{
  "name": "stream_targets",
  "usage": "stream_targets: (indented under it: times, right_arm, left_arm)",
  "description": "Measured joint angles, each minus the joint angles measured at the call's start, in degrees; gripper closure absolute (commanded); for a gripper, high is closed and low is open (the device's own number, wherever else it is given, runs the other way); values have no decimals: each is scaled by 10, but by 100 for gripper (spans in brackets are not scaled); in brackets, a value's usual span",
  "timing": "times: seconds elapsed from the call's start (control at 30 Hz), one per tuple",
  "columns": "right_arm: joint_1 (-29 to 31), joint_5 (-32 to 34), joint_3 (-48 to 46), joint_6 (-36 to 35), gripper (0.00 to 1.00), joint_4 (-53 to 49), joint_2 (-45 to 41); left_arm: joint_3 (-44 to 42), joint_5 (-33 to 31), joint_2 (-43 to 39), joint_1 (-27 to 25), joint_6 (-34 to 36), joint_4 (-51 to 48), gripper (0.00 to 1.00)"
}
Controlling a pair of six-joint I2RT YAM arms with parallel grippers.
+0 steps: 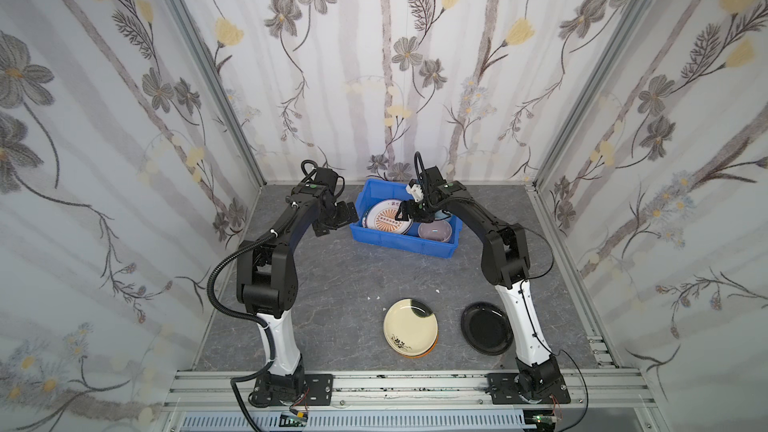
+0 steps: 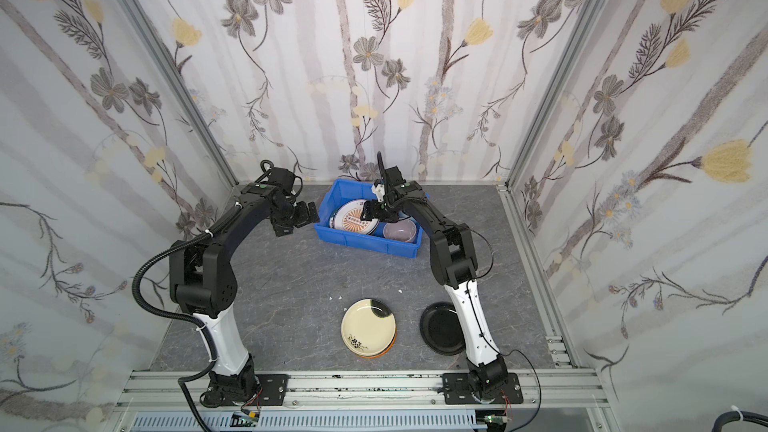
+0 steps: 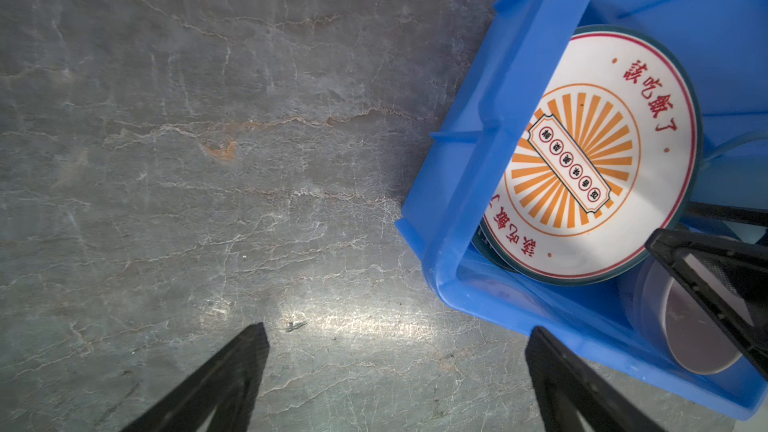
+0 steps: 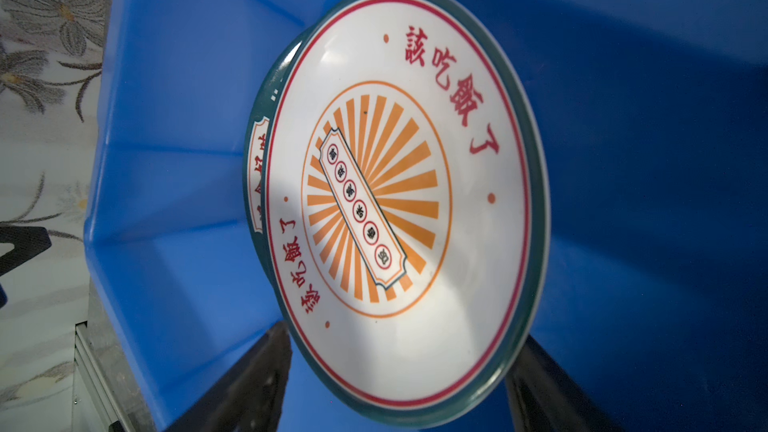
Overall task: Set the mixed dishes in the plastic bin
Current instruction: 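Lower the sunburst plate into the bin with the right gripper while the left hovers, then release the sunburst plate and move both grippers down to the cream plate stack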
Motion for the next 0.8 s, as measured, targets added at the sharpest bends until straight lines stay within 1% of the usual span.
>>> stream_targets:
  times: [0.23, 0.5, 0.67, 0.8]
  right_arm:
    - [0, 1, -8, -4, 19, -10, -7]
    - [0, 3, -28, -7, 18, -16, -44]
    - [0, 12, -31, -9, 18, -19, -109]
    - [0, 32, -38, -10, 18, -19, -173]
  left_arm:
    - [-13, 2, -8, 0, 2, 4, 0]
    - [-10, 5, -7, 0, 4, 7, 0]
    - [28, 6, 18, -9, 10, 7, 0]
    - [78, -4, 54, -26, 38, -1, 0]
